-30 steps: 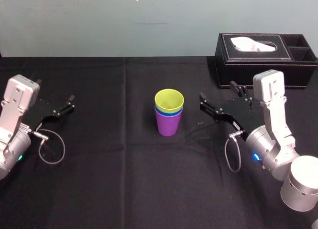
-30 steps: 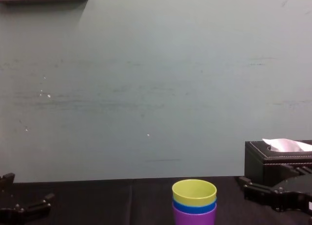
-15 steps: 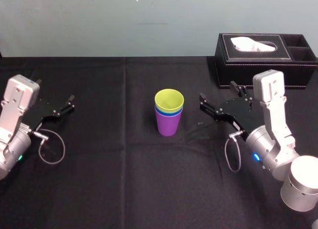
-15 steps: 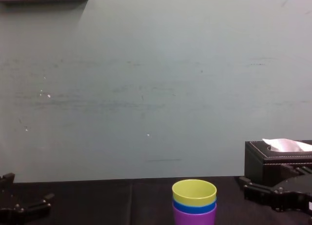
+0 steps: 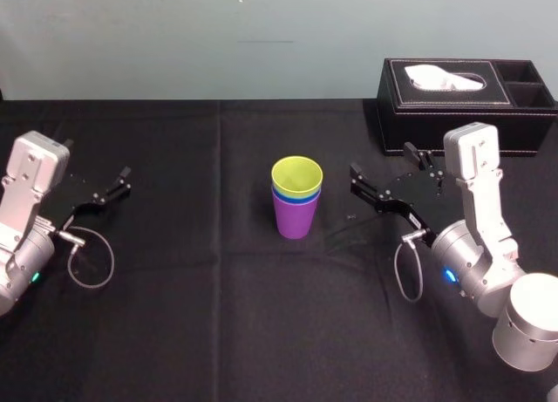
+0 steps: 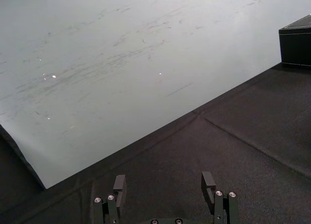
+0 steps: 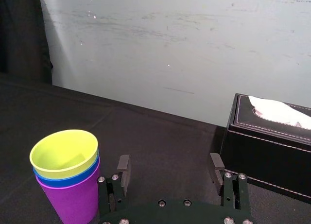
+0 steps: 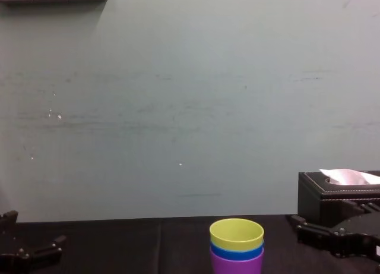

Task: Stack the three plastic cups sequentially using one hand.

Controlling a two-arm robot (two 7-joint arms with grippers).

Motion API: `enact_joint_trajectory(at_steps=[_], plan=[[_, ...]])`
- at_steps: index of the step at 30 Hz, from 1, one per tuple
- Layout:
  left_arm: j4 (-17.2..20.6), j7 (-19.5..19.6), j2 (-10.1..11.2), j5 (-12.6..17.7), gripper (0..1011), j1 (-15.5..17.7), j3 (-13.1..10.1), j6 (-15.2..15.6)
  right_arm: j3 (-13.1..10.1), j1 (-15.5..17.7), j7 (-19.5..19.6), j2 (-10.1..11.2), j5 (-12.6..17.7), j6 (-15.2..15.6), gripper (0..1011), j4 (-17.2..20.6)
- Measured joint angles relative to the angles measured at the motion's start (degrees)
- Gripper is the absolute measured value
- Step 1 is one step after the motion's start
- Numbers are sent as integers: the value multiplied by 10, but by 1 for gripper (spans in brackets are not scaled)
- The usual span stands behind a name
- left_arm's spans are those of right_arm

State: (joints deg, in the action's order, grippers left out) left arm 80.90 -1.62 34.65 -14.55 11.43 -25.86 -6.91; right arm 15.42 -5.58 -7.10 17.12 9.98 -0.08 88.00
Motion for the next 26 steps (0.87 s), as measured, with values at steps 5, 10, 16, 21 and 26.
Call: enact_joint_trajectory(at_steps=[5,10,16,21,26], plan=[[0,0,0,0,1011,0,0,0,0,0,0,0,0,0,1003,0],[0,0,0,0,1011,0,0,0,0,0,0,0,0,0,1003,0],[0,0,0,0,1011,0,0,0,0,0,0,0,0,0,1003,0],[0,0,0,0,1011,0,0,0,0,0,0,0,0,0,1003,0],[0,0,0,0,1011,0,0,0,0,0,0,0,0,0,1003,0]])
